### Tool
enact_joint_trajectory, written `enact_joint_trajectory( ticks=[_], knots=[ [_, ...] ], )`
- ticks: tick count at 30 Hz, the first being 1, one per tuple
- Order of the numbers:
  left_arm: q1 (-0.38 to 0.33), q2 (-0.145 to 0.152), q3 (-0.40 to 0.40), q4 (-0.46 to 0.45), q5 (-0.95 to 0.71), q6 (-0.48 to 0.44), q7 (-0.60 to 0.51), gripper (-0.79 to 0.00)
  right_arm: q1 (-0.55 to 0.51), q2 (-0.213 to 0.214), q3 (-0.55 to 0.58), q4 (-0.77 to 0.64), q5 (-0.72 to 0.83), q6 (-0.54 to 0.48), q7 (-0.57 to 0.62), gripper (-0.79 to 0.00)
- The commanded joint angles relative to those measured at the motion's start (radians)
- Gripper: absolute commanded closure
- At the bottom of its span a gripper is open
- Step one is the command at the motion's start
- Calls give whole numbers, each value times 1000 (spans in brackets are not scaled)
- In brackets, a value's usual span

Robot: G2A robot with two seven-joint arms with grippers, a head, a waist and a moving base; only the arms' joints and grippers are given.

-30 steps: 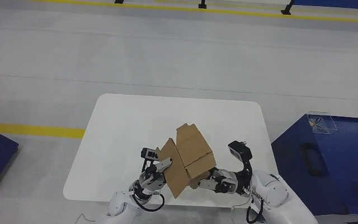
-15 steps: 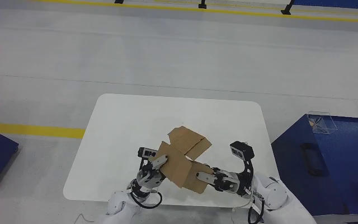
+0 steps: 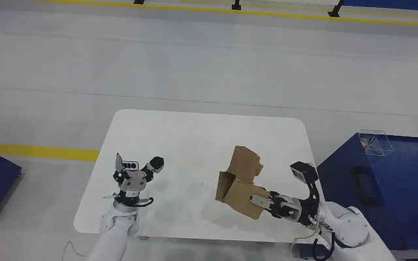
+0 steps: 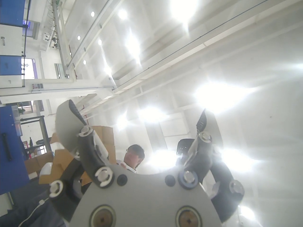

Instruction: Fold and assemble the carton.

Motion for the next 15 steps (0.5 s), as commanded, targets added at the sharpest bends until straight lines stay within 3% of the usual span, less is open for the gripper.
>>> enact_joint_trajectory(
  ticks=[1,8,11,15],
  knots=[
    [2,-1,-1,-5,19,13,-24,-785,-12,6,29,-36,-157,-15,22,0],
    [18,-2,12,-85,89,82,-53,-785,-64,11,-19,-140,-356,-6,77,0],
    [27,-2,32,-124,100,200,-70,-785,-63,13,-45,-157,-406,-15,92,0],
    [24,7,39,-140,206,286,-111,-785,-53,13,-72,-173,-452,-17,64,0]
  ],
)
